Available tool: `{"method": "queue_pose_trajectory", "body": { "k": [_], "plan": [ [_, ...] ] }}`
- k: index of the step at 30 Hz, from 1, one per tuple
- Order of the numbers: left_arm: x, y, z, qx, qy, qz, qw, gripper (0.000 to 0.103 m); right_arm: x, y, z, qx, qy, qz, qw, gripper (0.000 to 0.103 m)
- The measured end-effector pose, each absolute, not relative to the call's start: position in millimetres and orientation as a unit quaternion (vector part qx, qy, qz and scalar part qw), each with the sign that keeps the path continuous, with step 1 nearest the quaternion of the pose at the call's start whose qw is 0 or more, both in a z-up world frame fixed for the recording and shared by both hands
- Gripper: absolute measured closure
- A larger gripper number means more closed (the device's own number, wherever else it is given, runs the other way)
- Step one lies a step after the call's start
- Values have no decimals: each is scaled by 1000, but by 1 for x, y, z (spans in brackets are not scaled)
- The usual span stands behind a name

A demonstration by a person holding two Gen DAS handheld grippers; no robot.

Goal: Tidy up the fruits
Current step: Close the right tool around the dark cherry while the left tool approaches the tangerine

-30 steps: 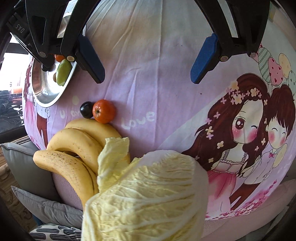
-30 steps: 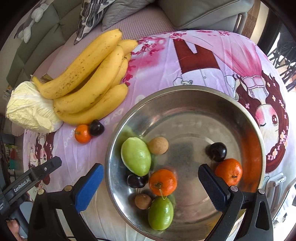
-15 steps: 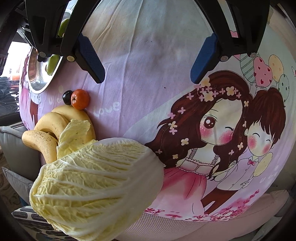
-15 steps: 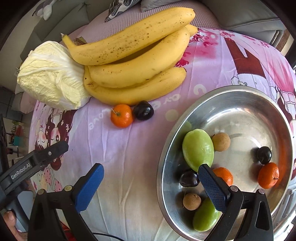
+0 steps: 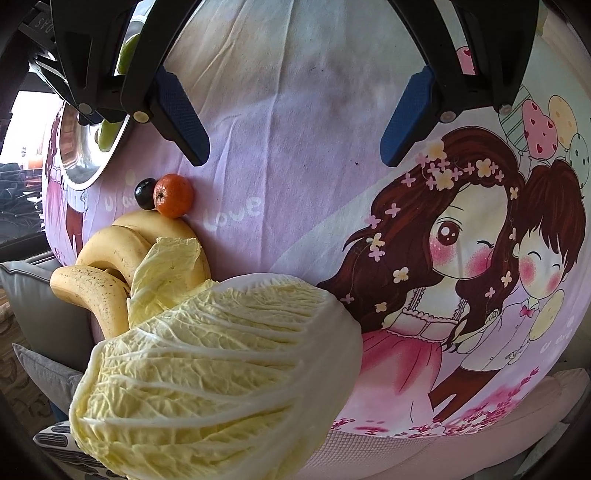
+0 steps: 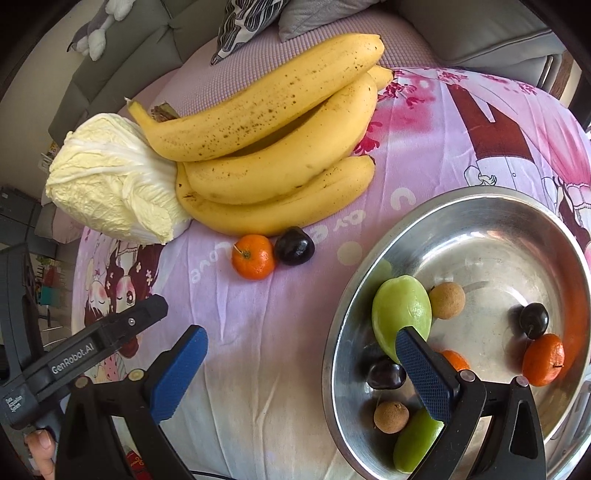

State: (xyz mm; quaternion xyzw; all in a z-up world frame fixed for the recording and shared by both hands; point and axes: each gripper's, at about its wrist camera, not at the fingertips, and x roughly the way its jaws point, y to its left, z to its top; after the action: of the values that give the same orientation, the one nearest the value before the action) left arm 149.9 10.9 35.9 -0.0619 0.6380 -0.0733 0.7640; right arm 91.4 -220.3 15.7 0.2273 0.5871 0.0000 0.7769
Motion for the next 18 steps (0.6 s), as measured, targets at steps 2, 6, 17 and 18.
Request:
{"method": "queue_pose_trajectory", "body": {
  "k": [2, 6, 17, 18],
  "plan": [
    [153, 9, 31, -65, 643, -79, 759, 9, 93, -224, 16, 236, 585, 3, 776, 0],
    [158, 8, 28, -69, 636, -89, 763, 9, 100, -228, 21, 226, 580, -16, 783, 0],
    [188, -10, 9, -119, 656, -129, 734, 9, 130, -232, 29, 173, 573, -58, 799, 6],
    [189, -12, 8, -123, 654, -132, 735, 10, 133, -231, 29, 163, 575, -60, 799, 11]
  ]
}}
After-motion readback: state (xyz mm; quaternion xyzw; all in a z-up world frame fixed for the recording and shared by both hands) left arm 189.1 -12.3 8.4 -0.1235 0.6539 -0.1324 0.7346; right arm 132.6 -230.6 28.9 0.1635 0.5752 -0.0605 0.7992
